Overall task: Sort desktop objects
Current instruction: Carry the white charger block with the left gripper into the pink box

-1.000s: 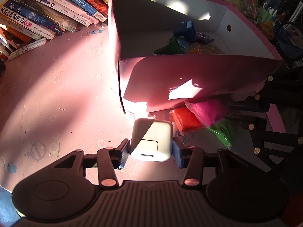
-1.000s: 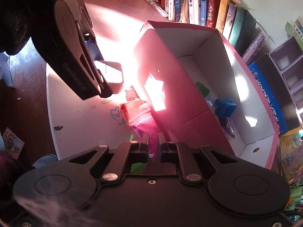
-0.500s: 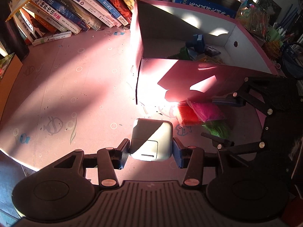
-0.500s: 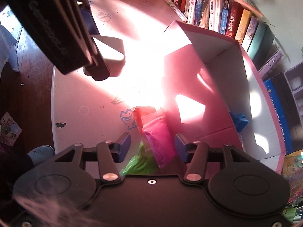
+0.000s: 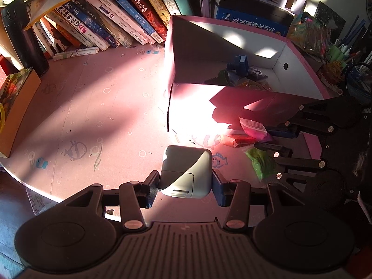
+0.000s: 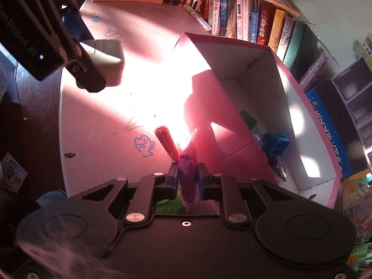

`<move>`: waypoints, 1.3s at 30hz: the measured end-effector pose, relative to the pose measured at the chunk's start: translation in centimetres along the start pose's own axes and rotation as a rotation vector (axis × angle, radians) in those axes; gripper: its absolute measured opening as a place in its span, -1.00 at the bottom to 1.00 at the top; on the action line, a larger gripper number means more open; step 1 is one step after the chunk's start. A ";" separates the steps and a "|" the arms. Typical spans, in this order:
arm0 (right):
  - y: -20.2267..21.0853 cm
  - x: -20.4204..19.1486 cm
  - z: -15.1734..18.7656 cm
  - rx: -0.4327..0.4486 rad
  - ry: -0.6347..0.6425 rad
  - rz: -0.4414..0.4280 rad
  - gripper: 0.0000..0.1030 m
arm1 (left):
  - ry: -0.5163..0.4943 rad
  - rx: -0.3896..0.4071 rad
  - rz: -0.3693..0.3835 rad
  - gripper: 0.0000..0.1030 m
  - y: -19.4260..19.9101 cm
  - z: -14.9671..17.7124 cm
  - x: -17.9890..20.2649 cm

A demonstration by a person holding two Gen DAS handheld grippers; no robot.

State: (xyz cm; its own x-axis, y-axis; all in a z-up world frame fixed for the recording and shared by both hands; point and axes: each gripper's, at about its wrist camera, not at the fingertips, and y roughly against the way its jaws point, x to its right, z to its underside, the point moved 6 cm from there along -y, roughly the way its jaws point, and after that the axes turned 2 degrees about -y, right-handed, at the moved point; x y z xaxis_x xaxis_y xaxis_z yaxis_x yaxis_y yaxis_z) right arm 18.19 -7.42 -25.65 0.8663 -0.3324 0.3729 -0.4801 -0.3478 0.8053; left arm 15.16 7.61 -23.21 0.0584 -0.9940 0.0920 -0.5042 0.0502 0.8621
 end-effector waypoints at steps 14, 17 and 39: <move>0.2 -0.1 6.0 -0.133 -0.041 0.008 -0.67 | -0.047 0.060 0.058 -0.10 2.5 -2.1 4.3; 0.2 -0.9 6.8 -0.142 -0.009 -0.008 -0.55 | -0.063 0.085 0.085 -0.10 3.5 -3.0 4.9; 4.4 4.0 7.3 -0.129 -0.428 -0.095 -0.71 | -0.111 0.125 0.215 -0.10 1.8 -11.5 4.7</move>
State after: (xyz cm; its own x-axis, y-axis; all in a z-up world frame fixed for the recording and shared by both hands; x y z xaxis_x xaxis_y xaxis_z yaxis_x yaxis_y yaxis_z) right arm 18.49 -16.69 -23.96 0.7578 -0.6460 0.0920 -0.3562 -0.2914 0.8878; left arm 24.40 4.15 -15.55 -0.1532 -0.9667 0.2052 -0.5976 0.2560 0.7598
